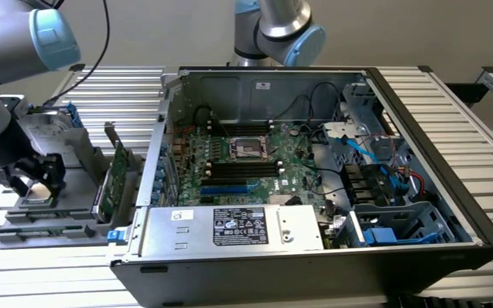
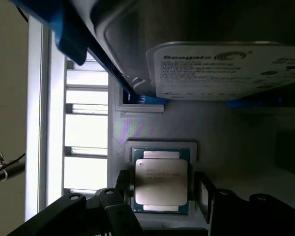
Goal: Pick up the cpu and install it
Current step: 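Pick up the cpu and move it towards the insertion slot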
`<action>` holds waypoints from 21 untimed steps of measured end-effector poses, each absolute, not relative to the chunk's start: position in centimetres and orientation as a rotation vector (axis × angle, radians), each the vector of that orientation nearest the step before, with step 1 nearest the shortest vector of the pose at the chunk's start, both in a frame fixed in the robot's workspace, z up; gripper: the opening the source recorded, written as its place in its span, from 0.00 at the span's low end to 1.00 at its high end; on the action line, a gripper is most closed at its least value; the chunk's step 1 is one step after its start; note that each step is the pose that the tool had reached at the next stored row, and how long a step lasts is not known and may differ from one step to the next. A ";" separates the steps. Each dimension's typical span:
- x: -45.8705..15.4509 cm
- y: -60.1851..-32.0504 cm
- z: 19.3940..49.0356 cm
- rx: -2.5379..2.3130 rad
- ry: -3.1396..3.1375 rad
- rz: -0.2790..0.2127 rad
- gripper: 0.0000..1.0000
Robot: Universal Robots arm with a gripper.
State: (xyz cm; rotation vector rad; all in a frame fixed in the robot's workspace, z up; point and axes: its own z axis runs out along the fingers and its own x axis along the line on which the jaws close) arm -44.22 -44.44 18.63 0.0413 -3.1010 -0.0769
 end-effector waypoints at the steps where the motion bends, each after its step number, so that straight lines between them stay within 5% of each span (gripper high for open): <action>1: -44.2 -44.4 18.6 0.037 -3.101 -0.077 0.64; 21: -44.2 -44.4 18.5 0.015 -3.100 -0.077 0.64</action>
